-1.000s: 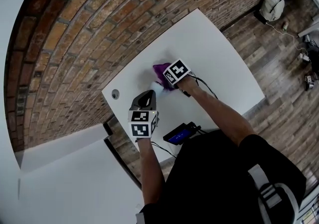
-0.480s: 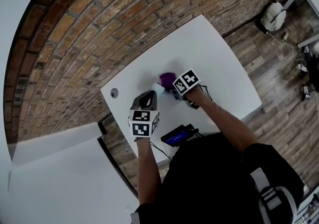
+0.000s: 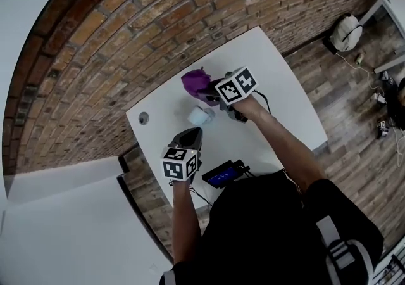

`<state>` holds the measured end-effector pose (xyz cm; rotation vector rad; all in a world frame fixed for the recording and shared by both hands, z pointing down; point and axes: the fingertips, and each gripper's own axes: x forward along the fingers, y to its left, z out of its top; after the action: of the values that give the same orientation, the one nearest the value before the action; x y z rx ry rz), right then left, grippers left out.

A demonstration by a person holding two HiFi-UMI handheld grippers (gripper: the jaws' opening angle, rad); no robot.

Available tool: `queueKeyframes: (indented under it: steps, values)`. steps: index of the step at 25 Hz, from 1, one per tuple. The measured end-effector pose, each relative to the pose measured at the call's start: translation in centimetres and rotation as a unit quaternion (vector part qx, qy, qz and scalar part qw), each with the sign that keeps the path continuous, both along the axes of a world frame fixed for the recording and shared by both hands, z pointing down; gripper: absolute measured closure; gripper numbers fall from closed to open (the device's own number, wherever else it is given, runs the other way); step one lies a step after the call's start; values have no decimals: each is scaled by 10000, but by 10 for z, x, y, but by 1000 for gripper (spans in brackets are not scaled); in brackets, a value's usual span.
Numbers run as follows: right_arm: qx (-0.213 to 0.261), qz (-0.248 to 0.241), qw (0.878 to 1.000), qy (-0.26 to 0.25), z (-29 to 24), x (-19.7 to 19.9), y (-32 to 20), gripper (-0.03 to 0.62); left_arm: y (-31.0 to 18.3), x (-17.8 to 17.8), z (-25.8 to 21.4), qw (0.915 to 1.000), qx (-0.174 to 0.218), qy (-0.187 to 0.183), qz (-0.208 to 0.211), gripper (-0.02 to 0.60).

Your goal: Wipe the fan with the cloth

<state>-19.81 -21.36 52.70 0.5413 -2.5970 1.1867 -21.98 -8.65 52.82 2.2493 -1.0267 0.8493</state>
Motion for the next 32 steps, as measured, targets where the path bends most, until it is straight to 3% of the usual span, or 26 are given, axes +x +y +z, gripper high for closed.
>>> queueKeyframes:
  steps: [2,4,6,8,11,15,18,20,23,27,29,32]
  values:
    - [213,-977,9948,217,-12,-36,6,533,0,2,9,9997,-165,174,-88,581]
    - [145,-1830,9807,671,-1,-56,22,533,-3,3,10,9986,-215,399,-258,581]
    - [-149,-2075,9746,826,10,-55,32,533,-6,2,7,9978,-178,521,-376,581]
    - [-496,-1826,9798,648,13,-44,34,533,-10,-2,4,9977,-131,528,-400,581]
    - [-857,-1071,9902,259,12,-25,37,533,-16,-13,3,9977,-120,515,-417,581]
    - [-1311,-52,9913,-106,24,3,57,533,-22,-29,2,9980,-96,388,-485,581]
    - [-1427,701,9872,-141,35,26,60,533,-28,-26,-13,9989,166,145,-402,581]
    - [-1235,1034,9857,-492,12,31,49,533,-34,-18,-21,9987,391,-286,-139,581]
    - [-688,788,9894,-1007,-45,9,39,533,-37,-10,-19,9934,488,-979,336,581]
    - [-395,-106,9989,-217,-38,-28,56,533,-34,-5,-16,9896,394,-1263,570,581]
    - [-487,-54,9986,-181,-23,-30,58,533,-32,-4,-15,9895,351,-1268,595,581]
    - [-782,415,9953,-390,-3,-14,48,533,-33,-3,-15,9904,337,-1207,589,581]
